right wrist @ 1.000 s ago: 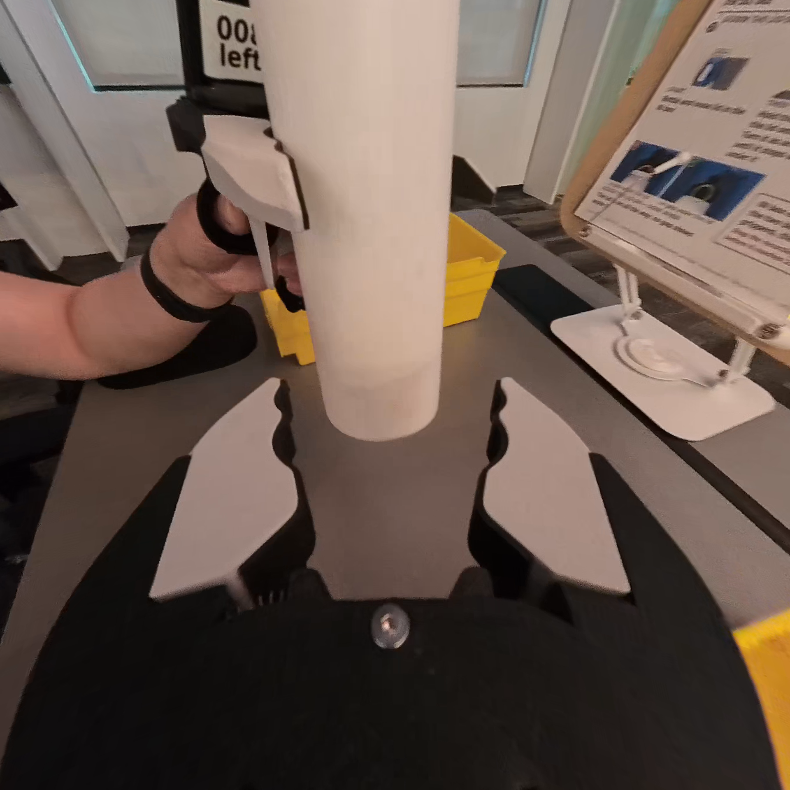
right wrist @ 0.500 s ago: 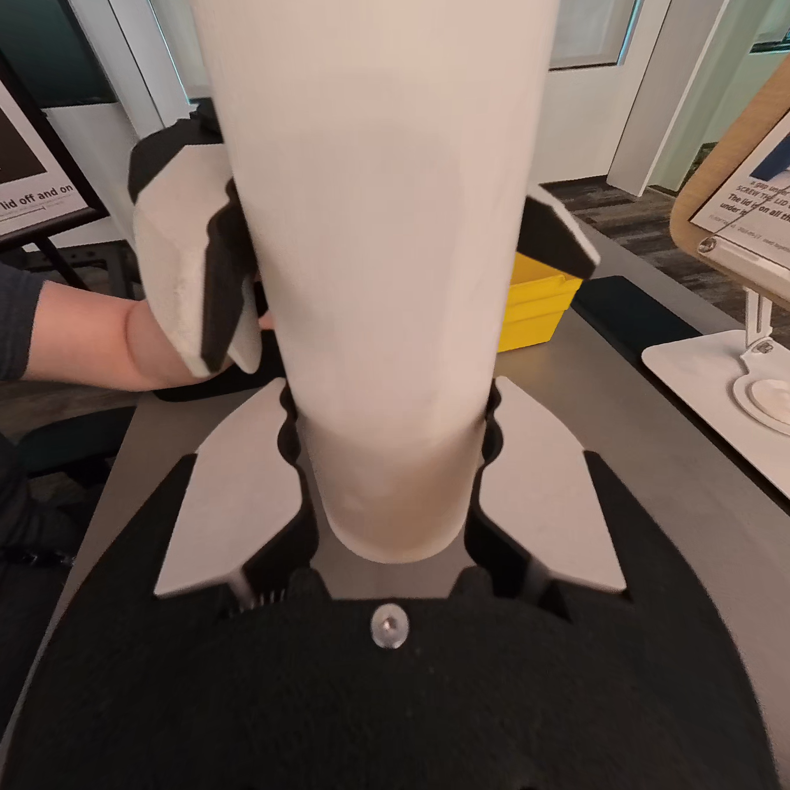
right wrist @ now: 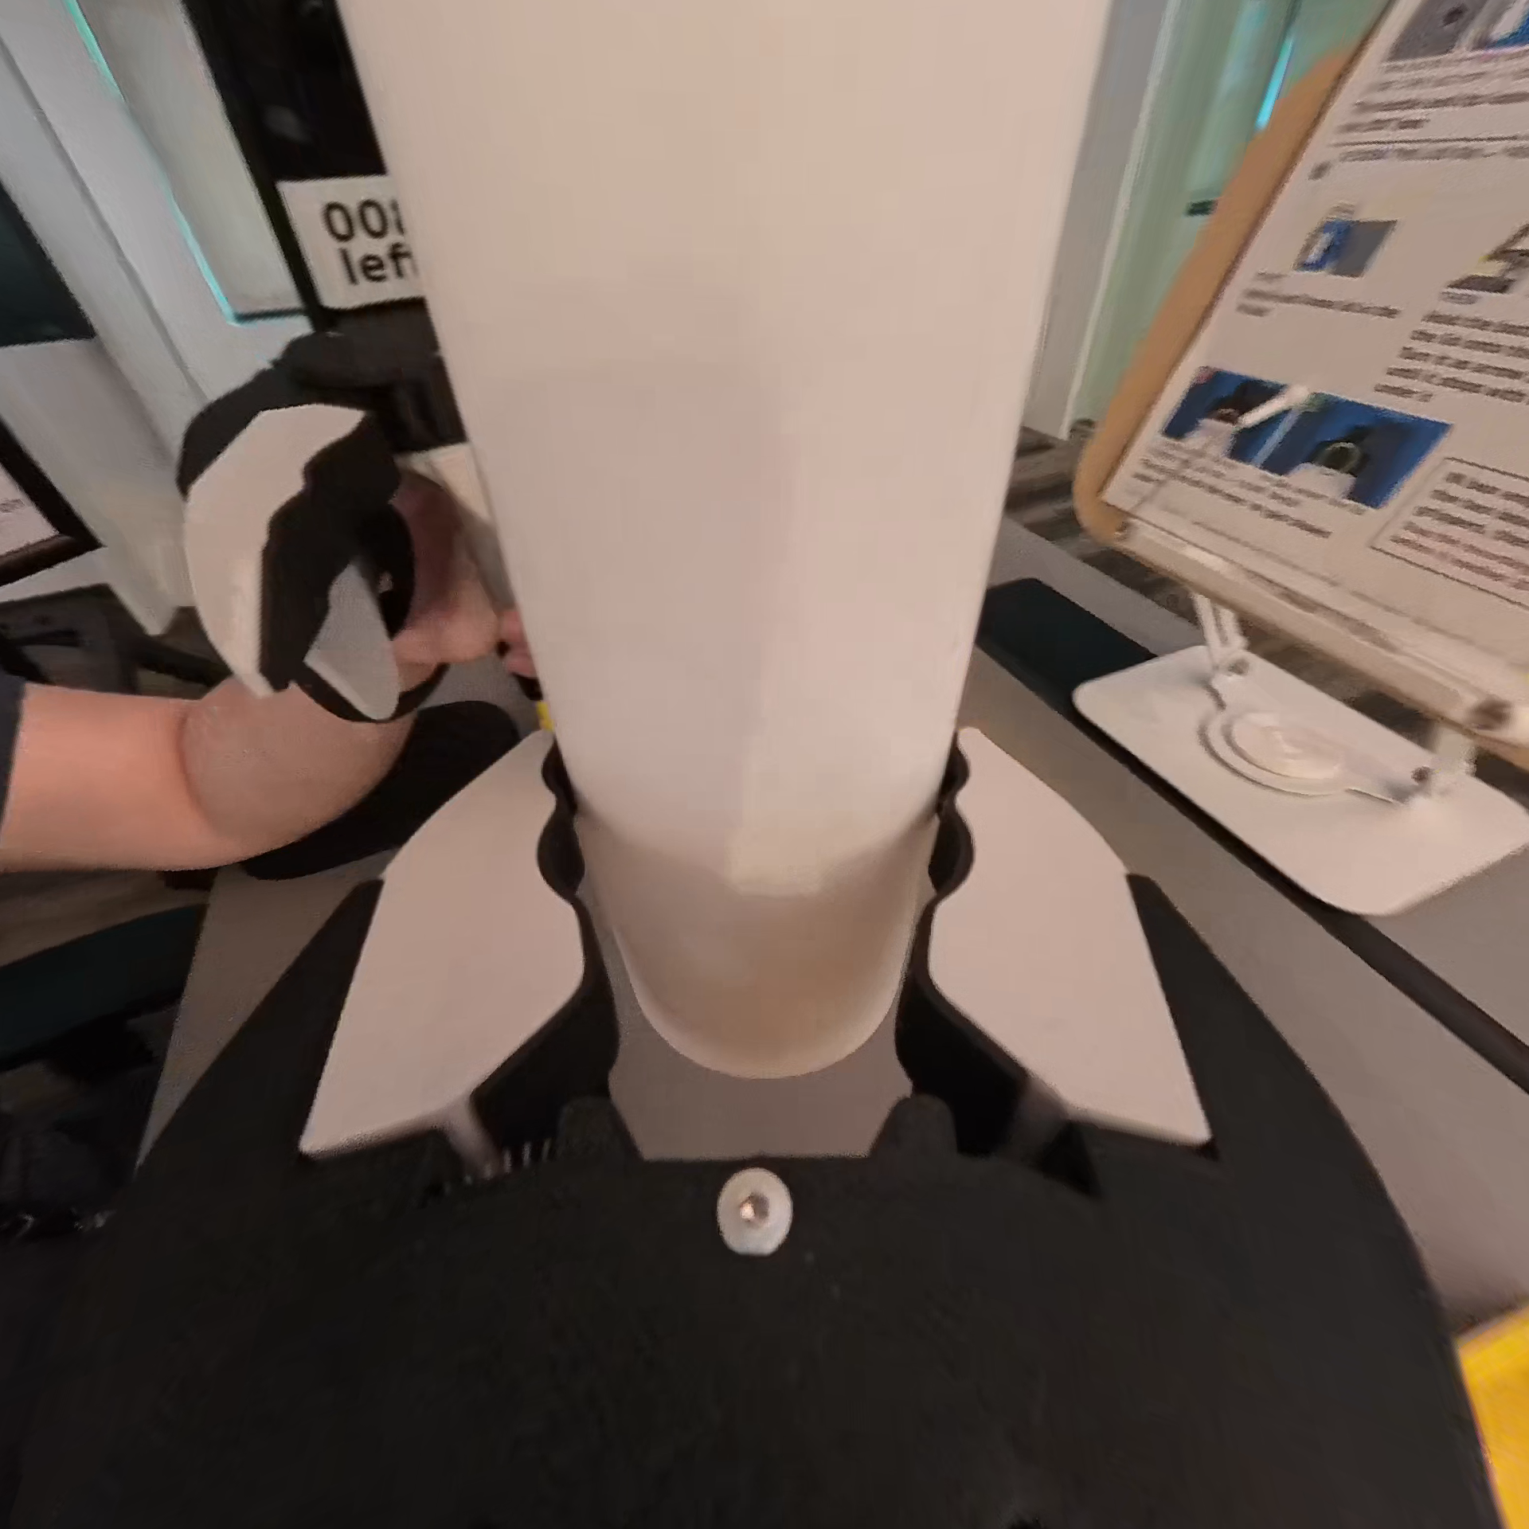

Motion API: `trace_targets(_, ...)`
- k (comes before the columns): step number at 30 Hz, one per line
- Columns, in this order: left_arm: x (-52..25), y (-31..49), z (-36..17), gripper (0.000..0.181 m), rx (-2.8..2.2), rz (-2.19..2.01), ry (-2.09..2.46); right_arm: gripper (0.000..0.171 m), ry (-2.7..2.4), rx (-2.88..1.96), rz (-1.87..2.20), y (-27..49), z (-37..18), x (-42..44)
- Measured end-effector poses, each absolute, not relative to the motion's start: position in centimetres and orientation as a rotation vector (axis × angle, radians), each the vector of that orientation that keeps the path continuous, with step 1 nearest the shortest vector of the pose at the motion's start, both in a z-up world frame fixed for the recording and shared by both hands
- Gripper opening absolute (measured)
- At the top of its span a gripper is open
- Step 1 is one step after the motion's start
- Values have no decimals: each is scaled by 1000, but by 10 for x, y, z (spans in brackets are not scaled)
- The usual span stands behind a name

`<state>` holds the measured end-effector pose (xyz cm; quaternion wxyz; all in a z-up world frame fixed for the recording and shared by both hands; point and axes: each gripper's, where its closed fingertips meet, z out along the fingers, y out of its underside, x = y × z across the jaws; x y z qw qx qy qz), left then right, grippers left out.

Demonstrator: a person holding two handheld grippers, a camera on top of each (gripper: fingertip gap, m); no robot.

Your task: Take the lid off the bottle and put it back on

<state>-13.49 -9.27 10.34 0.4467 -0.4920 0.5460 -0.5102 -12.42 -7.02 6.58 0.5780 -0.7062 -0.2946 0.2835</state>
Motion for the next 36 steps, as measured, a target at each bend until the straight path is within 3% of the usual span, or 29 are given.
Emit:
trace_targets(5,-165,-79,133,116,-1197,-1214,1272,85,-315,-2139,379,-69,93,14)
trace_targets(9,-181,-70,144,114,-1204,-1177,1233,85,59,-2572,283,-85,30,89)
trace_targets(17,-203,-57,152,111,-1228,-1149,1196,84,386,-2972,430,-104,-100,97)
trace_targets(36,-235,-20,147,106,-1338,-1051,1130,85,395,-3068,301,-94,-139,98)
